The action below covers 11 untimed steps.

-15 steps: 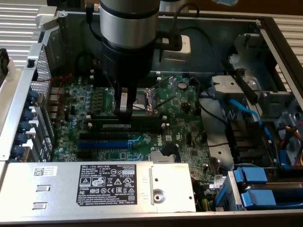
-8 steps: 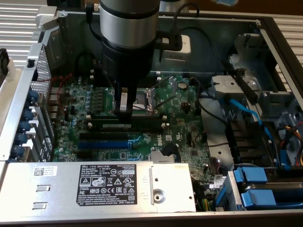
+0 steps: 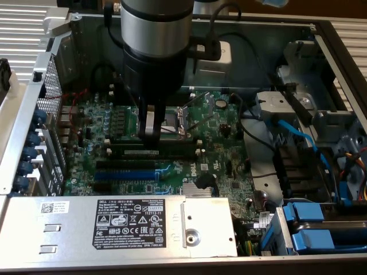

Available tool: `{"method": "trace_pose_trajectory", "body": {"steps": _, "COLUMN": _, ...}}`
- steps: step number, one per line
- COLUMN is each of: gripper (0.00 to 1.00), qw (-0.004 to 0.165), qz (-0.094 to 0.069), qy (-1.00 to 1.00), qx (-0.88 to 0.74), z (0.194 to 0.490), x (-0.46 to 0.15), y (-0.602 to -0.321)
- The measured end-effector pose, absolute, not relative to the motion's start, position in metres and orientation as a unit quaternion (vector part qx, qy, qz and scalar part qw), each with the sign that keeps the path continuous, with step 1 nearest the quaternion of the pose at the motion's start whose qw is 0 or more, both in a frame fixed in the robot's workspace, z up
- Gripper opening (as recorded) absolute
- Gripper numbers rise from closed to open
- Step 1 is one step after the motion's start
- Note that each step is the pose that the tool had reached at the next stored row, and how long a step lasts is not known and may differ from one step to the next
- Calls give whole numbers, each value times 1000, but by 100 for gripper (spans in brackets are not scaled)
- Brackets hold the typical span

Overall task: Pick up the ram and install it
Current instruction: 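Press down the ram until it locks into place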

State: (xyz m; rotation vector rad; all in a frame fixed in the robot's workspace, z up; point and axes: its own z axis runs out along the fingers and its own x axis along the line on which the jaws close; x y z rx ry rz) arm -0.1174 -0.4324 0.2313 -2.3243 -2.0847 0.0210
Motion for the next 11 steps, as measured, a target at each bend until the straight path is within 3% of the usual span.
{"method": "trace_pose_trajectory", "body": {"steps": 11, "gripper": 10, "qw": 9, "qz": 6, "qy": -668, "qx": -744, "z": 248, "x": -117, "y": -432}}
